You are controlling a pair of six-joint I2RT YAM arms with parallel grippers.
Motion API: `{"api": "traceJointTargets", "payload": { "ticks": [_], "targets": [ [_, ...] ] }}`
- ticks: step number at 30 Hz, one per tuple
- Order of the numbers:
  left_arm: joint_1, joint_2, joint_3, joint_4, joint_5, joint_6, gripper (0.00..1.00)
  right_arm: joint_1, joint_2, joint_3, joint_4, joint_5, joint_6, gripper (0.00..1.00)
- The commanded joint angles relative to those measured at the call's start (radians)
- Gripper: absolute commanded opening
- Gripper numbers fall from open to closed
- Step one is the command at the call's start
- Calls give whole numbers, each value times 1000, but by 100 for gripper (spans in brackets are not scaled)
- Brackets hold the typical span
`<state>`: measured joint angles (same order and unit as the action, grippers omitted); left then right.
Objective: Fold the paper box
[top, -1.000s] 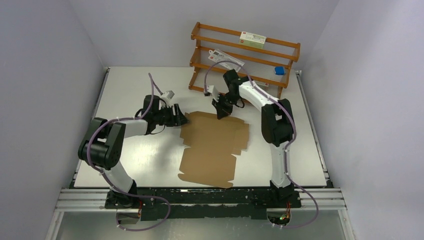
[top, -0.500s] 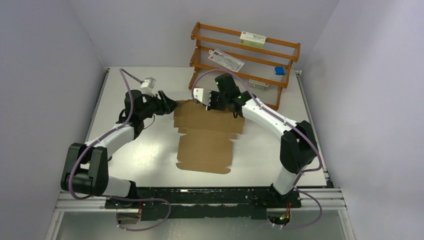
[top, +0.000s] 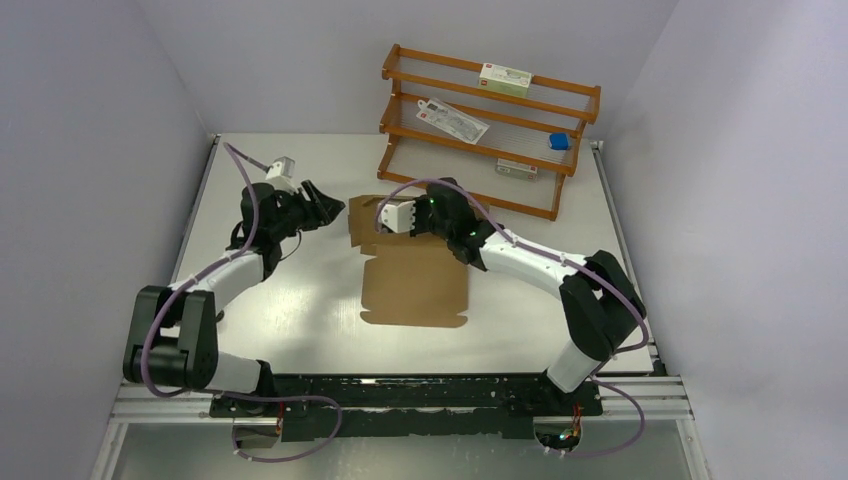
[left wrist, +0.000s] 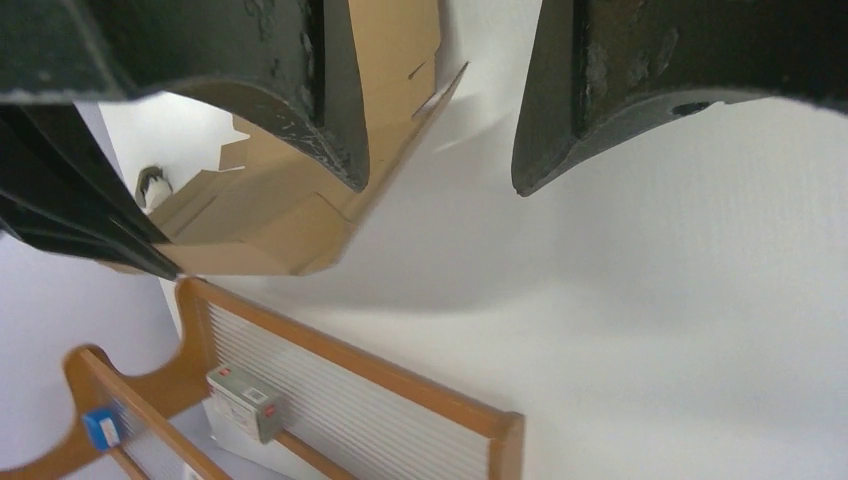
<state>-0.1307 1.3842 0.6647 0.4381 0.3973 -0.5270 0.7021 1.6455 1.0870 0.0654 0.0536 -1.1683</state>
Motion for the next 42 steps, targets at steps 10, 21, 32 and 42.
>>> {"api": "traceJointTargets", "payload": {
  "ticks": [10, 21, 32, 42],
  "targets": [
    [40, 163, 48, 23, 35, -34, 57, 148, -30, -278, 548, 216, -231, 0],
    [19, 179, -13, 82, 115, -55, 52, 271, -11, -432, 791, 341, -324, 0],
    [-10, 121, -107, 102, 93, -63, 44, 364, 37, -559, 959, 419, -380, 0],
    [-30, -8, -258, 86, -1, -134, 41, 450, 62, -618, 1077, 488, -429, 0]
  ]
}}
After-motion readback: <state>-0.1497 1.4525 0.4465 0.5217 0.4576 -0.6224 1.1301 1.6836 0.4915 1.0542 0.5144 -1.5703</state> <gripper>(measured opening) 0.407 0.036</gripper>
